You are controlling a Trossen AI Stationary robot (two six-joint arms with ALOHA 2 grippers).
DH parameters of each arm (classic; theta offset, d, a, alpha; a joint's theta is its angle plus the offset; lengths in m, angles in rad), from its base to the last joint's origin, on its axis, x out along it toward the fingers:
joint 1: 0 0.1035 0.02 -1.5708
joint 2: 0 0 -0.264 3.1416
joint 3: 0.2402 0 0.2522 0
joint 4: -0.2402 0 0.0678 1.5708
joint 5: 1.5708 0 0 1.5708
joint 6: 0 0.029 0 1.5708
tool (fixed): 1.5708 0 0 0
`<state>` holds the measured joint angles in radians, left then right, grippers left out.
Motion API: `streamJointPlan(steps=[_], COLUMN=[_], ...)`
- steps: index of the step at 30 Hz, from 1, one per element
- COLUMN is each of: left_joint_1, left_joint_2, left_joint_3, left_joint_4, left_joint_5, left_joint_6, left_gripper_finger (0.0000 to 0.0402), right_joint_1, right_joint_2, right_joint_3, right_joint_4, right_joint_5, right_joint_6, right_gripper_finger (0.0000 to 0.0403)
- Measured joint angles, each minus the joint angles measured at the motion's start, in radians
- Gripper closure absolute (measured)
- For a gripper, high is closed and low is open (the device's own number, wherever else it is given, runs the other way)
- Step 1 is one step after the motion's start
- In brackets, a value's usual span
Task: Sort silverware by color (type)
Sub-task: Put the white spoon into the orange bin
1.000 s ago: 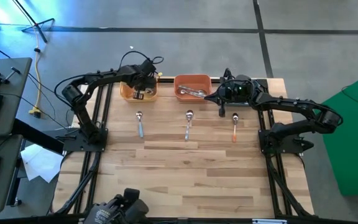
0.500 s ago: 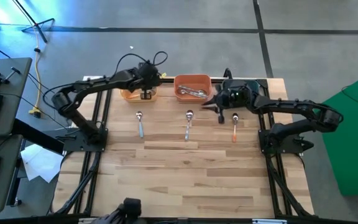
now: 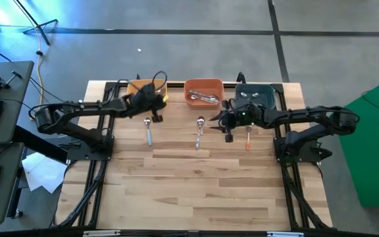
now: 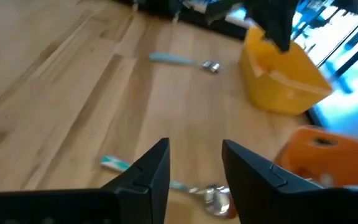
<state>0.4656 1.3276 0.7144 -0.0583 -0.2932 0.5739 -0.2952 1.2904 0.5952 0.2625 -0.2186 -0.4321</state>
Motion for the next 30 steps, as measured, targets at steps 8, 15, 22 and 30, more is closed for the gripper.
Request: streamJointPlan(steps=[8, 15, 22, 30], left_joint_1=[-0.119, -0.155, -0.155, -0.155], left_joint_2=[-0.020, -0.020, -0.020, -0.020], left_joint_3=[-0.277, -0.381, -0.389, -0.389], left_joint_4=[0.422, 0.625, 0.641, 0.623], left_joint_5=[0.000, 0.000, -0.001, -0.003], left_joint_6=[-0.137, -0.171, -0.191, -0.190], left_gripper_finger=[0.0401, 0.0401, 0.0401, 0.0401], right_joint_1=[0.027, 0.028, 0.033, 0.046], right_joint_2=[0.173, 0.394, 0.626, 0.764], right_joint_3=[0.157, 0.420, 0.689, 0.827], right_joint_4=[-0.161, -0.489, -0.779, -0.887], right_joint_5=[0.012, 0.176, 0.250, 0.298], right_joint_6=[0.028, -0.061, -0.238, -0.391], right_gripper_finger=[0.0272, 0.0253, 0.0203, 0.0199])
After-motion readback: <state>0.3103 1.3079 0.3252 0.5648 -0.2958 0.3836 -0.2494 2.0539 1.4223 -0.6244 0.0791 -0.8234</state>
